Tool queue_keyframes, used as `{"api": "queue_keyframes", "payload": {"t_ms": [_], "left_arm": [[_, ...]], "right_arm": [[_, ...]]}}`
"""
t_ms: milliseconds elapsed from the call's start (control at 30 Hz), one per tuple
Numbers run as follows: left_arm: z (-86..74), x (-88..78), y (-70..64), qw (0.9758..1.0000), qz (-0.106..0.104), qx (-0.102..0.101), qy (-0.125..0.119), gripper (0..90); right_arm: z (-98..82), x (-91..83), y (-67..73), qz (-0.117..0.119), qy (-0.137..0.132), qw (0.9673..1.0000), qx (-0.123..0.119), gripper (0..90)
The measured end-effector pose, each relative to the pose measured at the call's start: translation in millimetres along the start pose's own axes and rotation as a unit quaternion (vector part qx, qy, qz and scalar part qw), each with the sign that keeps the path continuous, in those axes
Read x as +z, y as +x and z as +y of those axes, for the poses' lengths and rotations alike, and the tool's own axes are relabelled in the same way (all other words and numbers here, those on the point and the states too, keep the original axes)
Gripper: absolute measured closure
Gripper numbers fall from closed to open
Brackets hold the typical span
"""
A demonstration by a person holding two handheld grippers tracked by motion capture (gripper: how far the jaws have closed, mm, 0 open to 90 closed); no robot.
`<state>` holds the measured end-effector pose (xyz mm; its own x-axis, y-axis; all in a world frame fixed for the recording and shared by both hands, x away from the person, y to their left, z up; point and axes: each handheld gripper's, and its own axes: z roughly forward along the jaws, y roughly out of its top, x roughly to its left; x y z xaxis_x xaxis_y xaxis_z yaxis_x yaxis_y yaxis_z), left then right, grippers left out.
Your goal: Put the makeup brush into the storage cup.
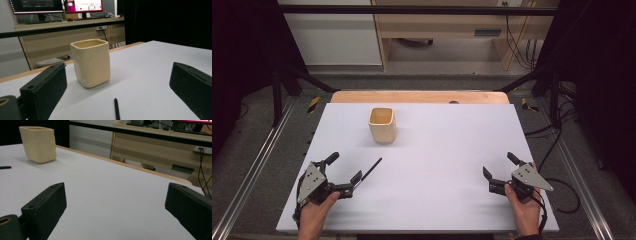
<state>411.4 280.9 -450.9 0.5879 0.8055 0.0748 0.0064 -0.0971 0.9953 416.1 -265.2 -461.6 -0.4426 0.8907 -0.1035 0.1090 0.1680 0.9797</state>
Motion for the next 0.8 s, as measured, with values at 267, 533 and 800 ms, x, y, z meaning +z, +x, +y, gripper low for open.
{"api": "queue_keyframes", "payload": {"t_ms": [267,533,800], "left_arm": [[6.1,12.9,-12.3,0.9993,-0.016,0.016,0.029,1.6],[15.9,28.5,-23.0,0.9949,-0.026,0.042,0.088,2.4],[24.7,39.6,-27.3,0.9861,-0.037,0.053,0.153,2.2]], "right_arm": [[-2.2,-10.8,-4.6,-0.006,-0.006,1.0000,0.003,3.5],[-2.8,-9.8,-5.4,-0.003,-0.003,1.0000,-0.001,3.2],[-3.8,-9.5,-4.4,-0.004,0.003,1.0000,-0.004,2.9]]}}
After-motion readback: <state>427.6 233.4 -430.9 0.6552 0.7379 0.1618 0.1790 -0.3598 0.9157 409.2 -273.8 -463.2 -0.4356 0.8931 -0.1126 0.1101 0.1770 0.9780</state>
